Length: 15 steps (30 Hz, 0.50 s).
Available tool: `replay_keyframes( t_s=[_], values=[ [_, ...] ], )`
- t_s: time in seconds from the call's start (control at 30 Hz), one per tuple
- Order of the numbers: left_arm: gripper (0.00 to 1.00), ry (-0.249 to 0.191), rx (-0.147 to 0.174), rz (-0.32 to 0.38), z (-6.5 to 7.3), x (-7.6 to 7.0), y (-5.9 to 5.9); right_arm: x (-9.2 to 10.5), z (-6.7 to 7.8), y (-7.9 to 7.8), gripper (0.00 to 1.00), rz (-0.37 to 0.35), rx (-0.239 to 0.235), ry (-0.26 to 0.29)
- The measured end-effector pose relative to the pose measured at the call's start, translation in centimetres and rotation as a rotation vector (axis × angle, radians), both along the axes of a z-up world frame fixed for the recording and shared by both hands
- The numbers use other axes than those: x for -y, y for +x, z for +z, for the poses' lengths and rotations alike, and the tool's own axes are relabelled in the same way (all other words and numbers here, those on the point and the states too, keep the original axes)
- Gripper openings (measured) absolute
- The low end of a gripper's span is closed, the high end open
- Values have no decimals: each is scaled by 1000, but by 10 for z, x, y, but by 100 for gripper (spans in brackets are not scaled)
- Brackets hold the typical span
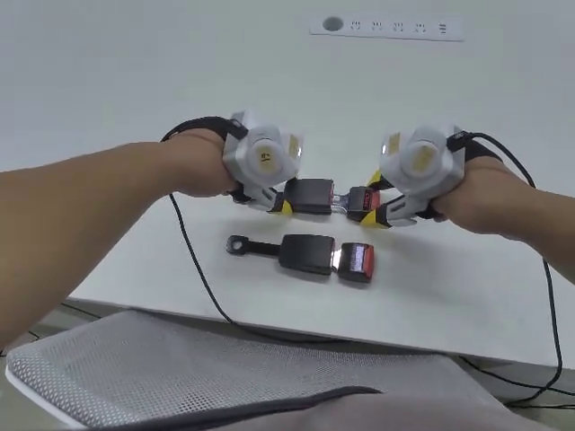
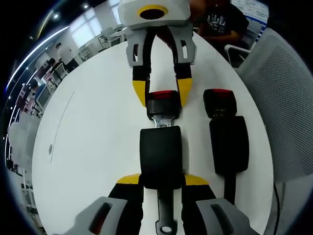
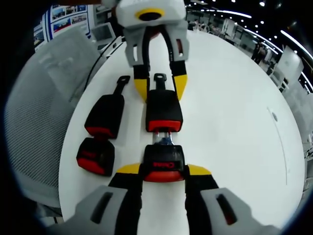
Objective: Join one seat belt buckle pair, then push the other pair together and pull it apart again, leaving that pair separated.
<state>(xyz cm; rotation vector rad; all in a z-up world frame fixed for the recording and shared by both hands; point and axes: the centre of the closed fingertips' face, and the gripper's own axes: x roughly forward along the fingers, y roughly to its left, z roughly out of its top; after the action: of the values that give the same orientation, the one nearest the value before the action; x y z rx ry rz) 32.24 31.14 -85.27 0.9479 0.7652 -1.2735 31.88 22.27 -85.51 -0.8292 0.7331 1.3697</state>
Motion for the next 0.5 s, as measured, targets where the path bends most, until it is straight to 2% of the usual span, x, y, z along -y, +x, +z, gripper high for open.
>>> replay_keyframes(
  t_s=[0.27, 0.5],
  values=[
    [29, 22, 3, 1, 1, 1, -1, -5, 1, 1, 32, -12, -2, 6],
    [29, 10, -3, 11, 0, 1, 0, -11, 0, 1, 31, -8, 0, 6]
  ],
)
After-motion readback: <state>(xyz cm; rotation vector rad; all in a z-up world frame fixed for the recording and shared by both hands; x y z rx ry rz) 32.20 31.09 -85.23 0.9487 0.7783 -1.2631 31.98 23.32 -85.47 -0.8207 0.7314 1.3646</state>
